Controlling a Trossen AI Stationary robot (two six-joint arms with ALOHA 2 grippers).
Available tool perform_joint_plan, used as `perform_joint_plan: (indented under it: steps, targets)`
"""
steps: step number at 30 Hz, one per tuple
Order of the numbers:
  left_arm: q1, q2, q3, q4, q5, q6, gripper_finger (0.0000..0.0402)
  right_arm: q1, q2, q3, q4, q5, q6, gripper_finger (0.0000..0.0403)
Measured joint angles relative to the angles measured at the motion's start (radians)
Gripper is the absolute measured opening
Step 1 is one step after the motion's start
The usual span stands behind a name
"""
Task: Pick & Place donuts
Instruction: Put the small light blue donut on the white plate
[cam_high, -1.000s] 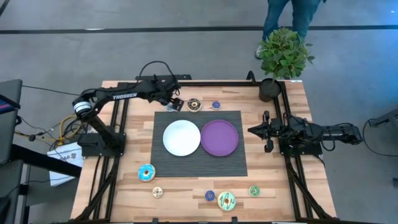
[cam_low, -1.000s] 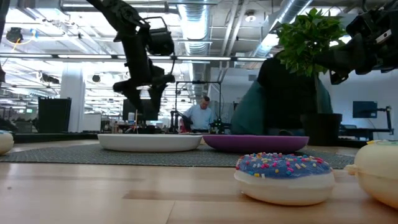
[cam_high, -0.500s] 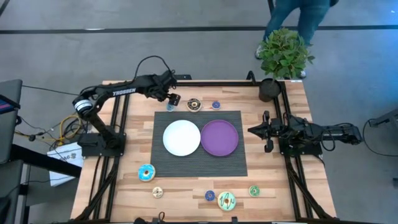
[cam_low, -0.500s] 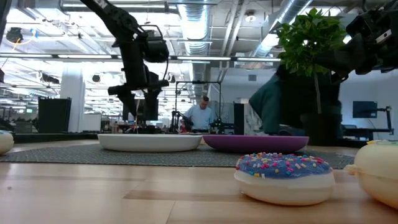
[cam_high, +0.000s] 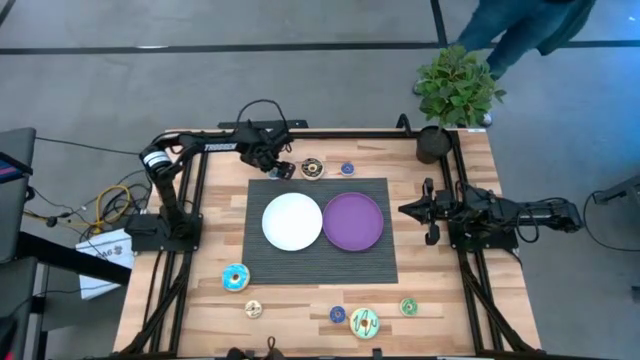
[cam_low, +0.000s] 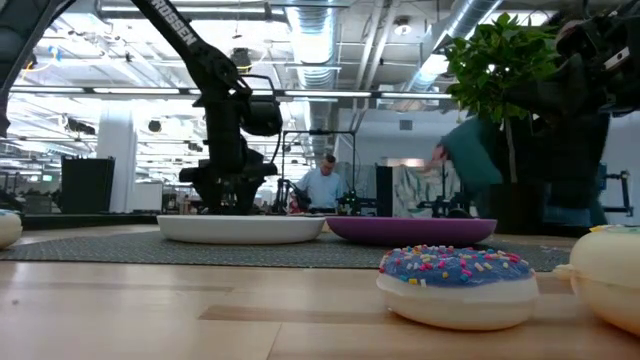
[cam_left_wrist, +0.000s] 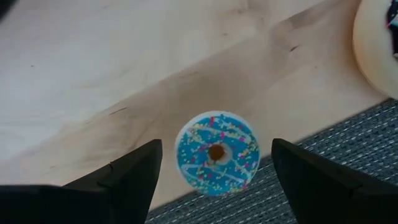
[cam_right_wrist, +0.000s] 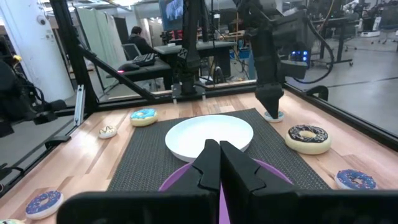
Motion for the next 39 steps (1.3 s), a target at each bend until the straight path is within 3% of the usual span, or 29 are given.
perform_joint_plan:
  steps: [30, 39]
  targets:
    - [-0.005, 0.076, 0.023, 0.01, -0.008, -0.027, 0.0297, 0.0, 0.0, 0.0, 0.0, 0.0, 0.0, 0.0]
    - [-0.005, 0.077, 0.025, 0.003, -0.006, -0.034, 0.0247, 0.0, 0.0, 0.0, 0.0, 0.0, 0.0, 0.0]
